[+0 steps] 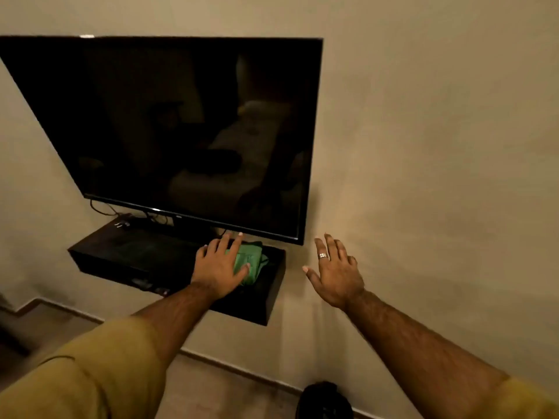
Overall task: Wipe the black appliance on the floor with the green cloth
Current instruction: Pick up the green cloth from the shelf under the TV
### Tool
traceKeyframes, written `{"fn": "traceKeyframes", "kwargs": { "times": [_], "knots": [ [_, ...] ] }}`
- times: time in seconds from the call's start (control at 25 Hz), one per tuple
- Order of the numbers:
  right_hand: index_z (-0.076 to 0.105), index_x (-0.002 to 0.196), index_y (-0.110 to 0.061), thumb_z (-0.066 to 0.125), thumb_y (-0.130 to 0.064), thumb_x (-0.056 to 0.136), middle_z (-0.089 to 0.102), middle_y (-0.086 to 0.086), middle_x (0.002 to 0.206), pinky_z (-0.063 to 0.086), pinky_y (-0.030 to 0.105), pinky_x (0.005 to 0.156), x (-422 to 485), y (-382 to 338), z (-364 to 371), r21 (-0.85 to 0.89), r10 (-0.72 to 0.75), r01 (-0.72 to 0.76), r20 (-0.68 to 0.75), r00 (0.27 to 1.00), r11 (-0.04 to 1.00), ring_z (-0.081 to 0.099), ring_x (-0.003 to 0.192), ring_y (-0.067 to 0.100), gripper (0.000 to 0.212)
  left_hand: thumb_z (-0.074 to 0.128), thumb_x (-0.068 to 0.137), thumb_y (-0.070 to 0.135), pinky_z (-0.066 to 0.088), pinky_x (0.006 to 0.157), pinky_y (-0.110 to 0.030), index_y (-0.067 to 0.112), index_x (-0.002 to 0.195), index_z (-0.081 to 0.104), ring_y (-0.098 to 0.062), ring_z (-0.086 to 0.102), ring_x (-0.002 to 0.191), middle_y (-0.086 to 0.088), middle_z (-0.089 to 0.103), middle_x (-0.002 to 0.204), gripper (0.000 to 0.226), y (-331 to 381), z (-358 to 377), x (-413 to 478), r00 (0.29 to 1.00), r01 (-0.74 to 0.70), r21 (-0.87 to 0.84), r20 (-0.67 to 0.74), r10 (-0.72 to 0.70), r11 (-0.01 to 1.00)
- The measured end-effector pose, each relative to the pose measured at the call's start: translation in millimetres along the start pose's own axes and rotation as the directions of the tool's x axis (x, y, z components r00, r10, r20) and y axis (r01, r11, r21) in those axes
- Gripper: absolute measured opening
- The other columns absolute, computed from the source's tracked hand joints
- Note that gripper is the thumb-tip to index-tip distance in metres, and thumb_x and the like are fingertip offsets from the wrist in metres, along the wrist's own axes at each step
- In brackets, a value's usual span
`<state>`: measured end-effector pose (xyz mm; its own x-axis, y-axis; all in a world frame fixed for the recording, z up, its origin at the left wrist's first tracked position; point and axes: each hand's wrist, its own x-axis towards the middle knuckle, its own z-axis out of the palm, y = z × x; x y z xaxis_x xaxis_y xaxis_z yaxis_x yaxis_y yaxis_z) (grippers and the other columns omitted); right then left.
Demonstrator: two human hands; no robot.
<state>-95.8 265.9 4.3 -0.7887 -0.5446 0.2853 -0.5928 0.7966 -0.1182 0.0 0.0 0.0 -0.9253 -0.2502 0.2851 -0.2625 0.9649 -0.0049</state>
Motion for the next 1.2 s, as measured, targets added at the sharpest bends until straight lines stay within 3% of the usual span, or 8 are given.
{"fn": "traceKeyframes", "kwargs": {
  "times": [0.16,0.32,0.6,0.8,0.88,1.0,1.08,1.2],
  "knots": [
    [0.005,0.149,-0.019,0.023,-0.064,0.091,0.008,0.009,0.16,0.03,0.05,0.107,0.4,1.5,40.5,-0.047,0.088,-0.083,0.104,0.991,0.995,0.011,0.143,0.03,0.075,0.032,0.079,0.079,0.03,0.107,-0.055,0.04,0.151,0.008,-0.034,0.023,0.139,-0.004,0.011,0.162,0.086,-12.9,37.9,19.7,0.961,0.118,-0.03,0.255,-0.106,0.993],
    [0.003,0.149,-0.019,0.025,-0.062,0.092,0.005,0.009,0.16,0.029,0.051,0.108,-4.8,10.6,55.1,-0.073,0.149,-0.14,0.141,0.979,0.987,0.009,0.144,0.03,0.075,0.028,0.068,0.088,0.035,0.098,-0.051,0.045,0.146,0.021,-0.037,0.036,0.128,-0.007,0.024,0.156,0.09,-3.6,64.7,32.4,0.945,0.111,0.004,0.309,-0.107,0.994],
    [0.005,0.149,-0.019,0.03,-0.06,0.093,0.006,0.01,0.16,0.028,0.051,0.108,-26.2,45.1,42.3,-0.022,0.216,-0.215,0.124,0.969,0.976,0.009,0.144,0.03,0.074,0.053,0.077,0.065,0.046,0.086,-0.041,0.035,0.14,0.037,-0.033,0.044,0.111,-0.012,0.039,0.135,0.072,13.9,70.3,39.0,0.975,0.034,-0.038,0.223,-0.024,0.999],
    [0.003,0.149,-0.02,0.043,-0.052,0.093,0.005,0.011,0.159,0.029,0.052,0.11,-54.6,88.7,43.4,0.124,0.132,-0.158,0.195,0.972,0.98,0.011,0.143,0.031,0.076,0.058,0.063,0.064,0.048,0.075,-0.043,0.021,0.132,0.053,-0.037,0.052,0.093,-0.016,0.053,0.116,0.082,98.5,67.7,2.3,0.96,-0.268,-0.172,0.031,0.277,0.948],
    [-0.003,0.149,-0.023,0.057,-0.044,0.089,0.0,0.009,0.16,0.026,0.05,0.112,-71.0,114.1,49.9,0.203,0.019,-0.084,0.3,0.954,0.976,0.008,0.144,0.028,0.088,0.059,0.06,0.062,0.048,0.079,-0.042,0.015,0.137,0.045,-0.037,0.053,0.096,-0.015,0.054,0.118,0.092,142.9,76.2,-6.8,0.924,-0.365,-0.215,0.04,0.381,0.906],
    [-0.012,0.147,-0.029,0.07,-0.034,0.081,-0.003,0.005,0.16,0.023,0.045,0.115,-95.7,161.7,67.4,0.263,-0.05,-0.058,0.385,0.921,0.963,0.005,0.145,0.022,0.105,0.066,0.058,0.056,0.043,0.098,-0.044,0.008,0.146,0.027,-0.035,0.049,0.113,-0.015,0.046,0.132,0.108,206.8,98.4,-9.1,0.888,-0.364,-0.38,0.133,0.44,0.85],
    [-0.007,0.148,-0.029,0.072,-0.032,0.079,0.003,0.006,0.16,0.025,0.043,0.114,-108.2,194.4,87.1,0.268,-0.065,-0.034,0.353,0.933,0.963,0.01,0.144,0.022,0.105,0.072,0.056,0.052,0.043,0.101,-0.044,0.007,0.148,0.016,-0.033,0.047,0.118,-0.018,0.036,0.139,0.116,243.7,123.6,-6.8,0.873,-0.322,-0.538,0.148,0.464,0.779],
    [0.016,0.147,-0.022,0.068,-0.032,0.078,0.026,0.012,0.153,0.037,0.047,0.105,-119.7,219.3,117.2,0.231,-0.102,0.047,0.231,0.968,0.972,0.03,0.137,0.029,0.087,0.079,0.055,0.05,0.044,0.1,-0.035,0.021,0.15,-0.008,-0.027,0.048,0.119,-0.014,0.016,0.149,0.132,275.1,161.9,-6.1,0.859,-0.209,-0.705,0.199,0.471,0.678]
  ]
}}
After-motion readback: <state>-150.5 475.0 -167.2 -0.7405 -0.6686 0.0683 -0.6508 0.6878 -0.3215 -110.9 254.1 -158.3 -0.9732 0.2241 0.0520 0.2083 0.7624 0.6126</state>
